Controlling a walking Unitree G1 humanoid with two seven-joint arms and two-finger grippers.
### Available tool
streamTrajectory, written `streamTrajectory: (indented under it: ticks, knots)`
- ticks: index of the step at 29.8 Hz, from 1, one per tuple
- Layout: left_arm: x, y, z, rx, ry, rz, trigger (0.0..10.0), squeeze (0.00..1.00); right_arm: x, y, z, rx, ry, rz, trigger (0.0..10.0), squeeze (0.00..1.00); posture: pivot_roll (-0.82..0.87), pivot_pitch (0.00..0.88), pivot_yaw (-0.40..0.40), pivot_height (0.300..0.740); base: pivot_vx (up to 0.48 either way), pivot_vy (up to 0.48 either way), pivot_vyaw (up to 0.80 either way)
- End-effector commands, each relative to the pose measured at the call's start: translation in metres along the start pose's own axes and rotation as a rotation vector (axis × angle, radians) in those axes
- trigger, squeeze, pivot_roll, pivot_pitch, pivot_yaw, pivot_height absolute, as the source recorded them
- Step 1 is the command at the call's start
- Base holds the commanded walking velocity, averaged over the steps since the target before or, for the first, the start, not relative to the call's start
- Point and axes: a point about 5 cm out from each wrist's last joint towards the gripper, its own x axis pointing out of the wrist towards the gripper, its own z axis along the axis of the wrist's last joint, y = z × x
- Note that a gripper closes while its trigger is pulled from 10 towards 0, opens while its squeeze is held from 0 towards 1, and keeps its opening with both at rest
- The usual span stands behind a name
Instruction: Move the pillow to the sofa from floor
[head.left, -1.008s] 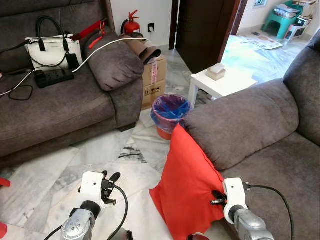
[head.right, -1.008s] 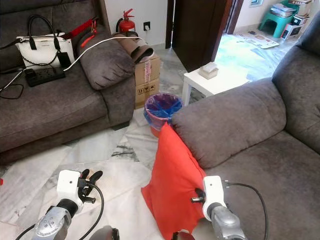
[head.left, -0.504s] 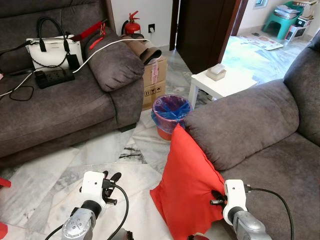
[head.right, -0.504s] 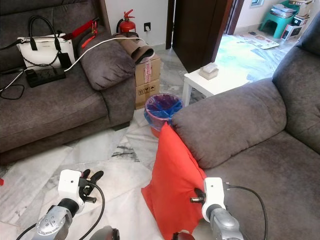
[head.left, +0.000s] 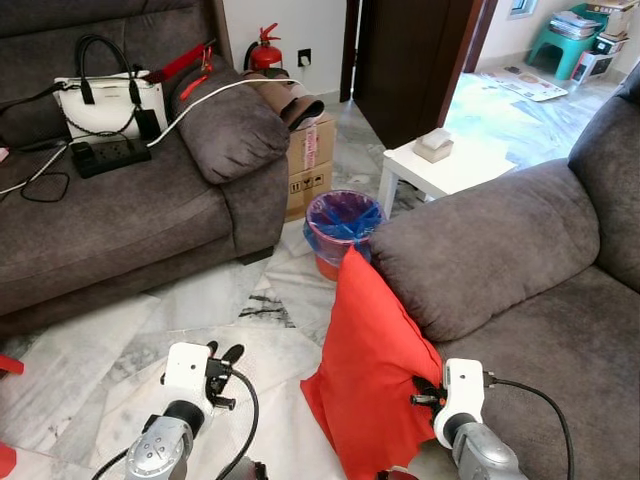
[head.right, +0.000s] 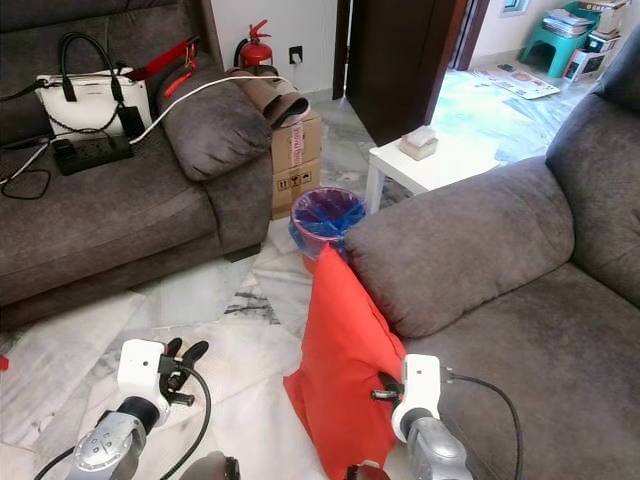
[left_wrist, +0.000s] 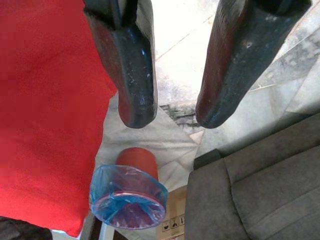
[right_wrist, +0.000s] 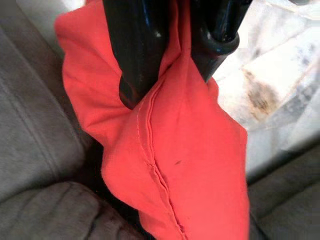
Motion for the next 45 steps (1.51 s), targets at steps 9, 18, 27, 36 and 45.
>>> streamTrajectory:
  ticks: [9,18,27,36,45]
  knots:
    - [-0.001,-0.006,-0.006,-0.006,0.015,-0.012,10.0,0.0,0.0,0.004,0.005,0.047,-0.086,0.022,10.0,0.0,0.13,0.103,0.002,0.697,0.0,0.0,0.0]
    - [0.0,-0.005,-0.005,-0.005,0.015,-0.011,10.0,0.0,0.0,0.003,0.006,0.051,-0.086,0.013,10.0,0.0,0.13,0.106,0.001,0.74,0.0,0.0,0.0]
    - [0.001,-0.004,-0.004,-0.004,0.011,-0.01,10.0,0.0,0.0,0.0,0.009,0.066,-0.1,-0.002,10.0,0.0,0.14,0.104,0.006,0.74,0.0,0.0,0.0]
    - [0.002,-0.003,-0.003,0.001,0.009,-0.014,10.0,0.0,0.0,-0.003,0.012,0.102,-0.122,-0.029,10.0,0.0,0.14,0.105,0.014,0.74,0.0,0.0,0.0]
    - [0.003,-0.002,-0.003,0.002,0.008,-0.013,10.0,0.0,0.0,-0.006,0.012,0.112,-0.112,-0.051,10.0,0.0,0.14,0.105,0.016,0.74,0.0,0.0,-0.36]
